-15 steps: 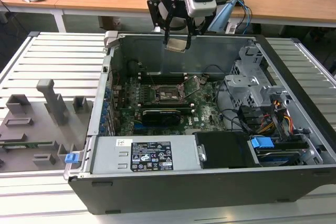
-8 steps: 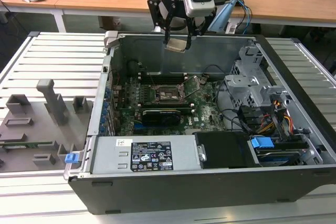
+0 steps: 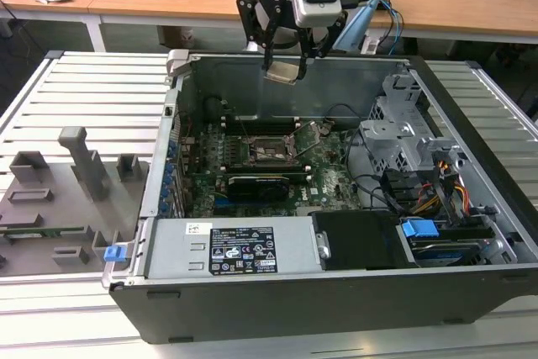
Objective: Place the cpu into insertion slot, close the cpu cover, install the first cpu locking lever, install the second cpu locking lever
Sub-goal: 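Place the cpu into insertion slot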
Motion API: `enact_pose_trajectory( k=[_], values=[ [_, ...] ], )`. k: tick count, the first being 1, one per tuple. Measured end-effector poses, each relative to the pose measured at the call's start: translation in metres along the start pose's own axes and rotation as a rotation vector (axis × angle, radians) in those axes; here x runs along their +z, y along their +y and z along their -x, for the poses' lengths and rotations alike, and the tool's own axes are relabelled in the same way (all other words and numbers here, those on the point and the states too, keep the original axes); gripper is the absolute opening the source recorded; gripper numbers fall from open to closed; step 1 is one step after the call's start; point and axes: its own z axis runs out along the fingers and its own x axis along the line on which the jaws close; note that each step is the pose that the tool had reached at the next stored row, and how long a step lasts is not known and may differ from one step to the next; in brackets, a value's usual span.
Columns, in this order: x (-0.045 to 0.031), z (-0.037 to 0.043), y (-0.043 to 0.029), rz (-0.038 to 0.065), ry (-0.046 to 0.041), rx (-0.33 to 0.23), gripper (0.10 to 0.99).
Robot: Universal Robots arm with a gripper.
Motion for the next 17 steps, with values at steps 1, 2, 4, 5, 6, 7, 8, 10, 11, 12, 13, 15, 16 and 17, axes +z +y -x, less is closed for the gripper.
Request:
enact_pose_trajectory(
  k=[1, 2, 4, 5, 6, 7, 8, 10, 11, 12, 13, 15, 16, 17],
  values=[
    [0.0000, 0.0000, 0.0000, 0.000, -0.0002, 0.003, 0.537],
    [0.0000, 0.0000, 0.0000, 0.000, -0.0004, 0.005, 0.537],
    [0.0000, 0.0000, 0.0000, 0.000, -0.0011, 0.012, 0.537],
    [0.0000, 0.0000, 0.0000, 0.000, -0.0013, 0.015, 0.537],
    [0.0000, 0.0000, 0.0000, 0.000, -0.0018, 0.021, 0.537],
    [0.0000, 0.0000, 0.0000, 0.000, -0.0022, 0.025, 0.537],
    [0.0000, 0.0000, 0.0000, 0.001, -0.0026, 0.029, 0.537],
    [0.0000, 0.0000, 0.0000, 0.001, -0.0032, 0.035, 0.537],
    [0.0000, 0.0000, 0.0000, 0.001, -0.0034, 0.038, 0.537],
    [0.0000, 0.0000, 0.0000, 0.001, -0.0036, 0.040, 0.537],
    [0.0000, 0.0000, 0.0000, 0.001, -0.0038, 0.043, 0.537],
    [0.0000, 0.0000, 0.0000, 0.001, -0.0043, 0.048, 0.537],
    [0.0000, 0.0000, 0.0000, 0.001, -0.0046, 0.051, 0.537],
    [0.0000, 0.0000, 0.0000, 0.001, -0.0050, 0.056, 0.537]
  ],
)
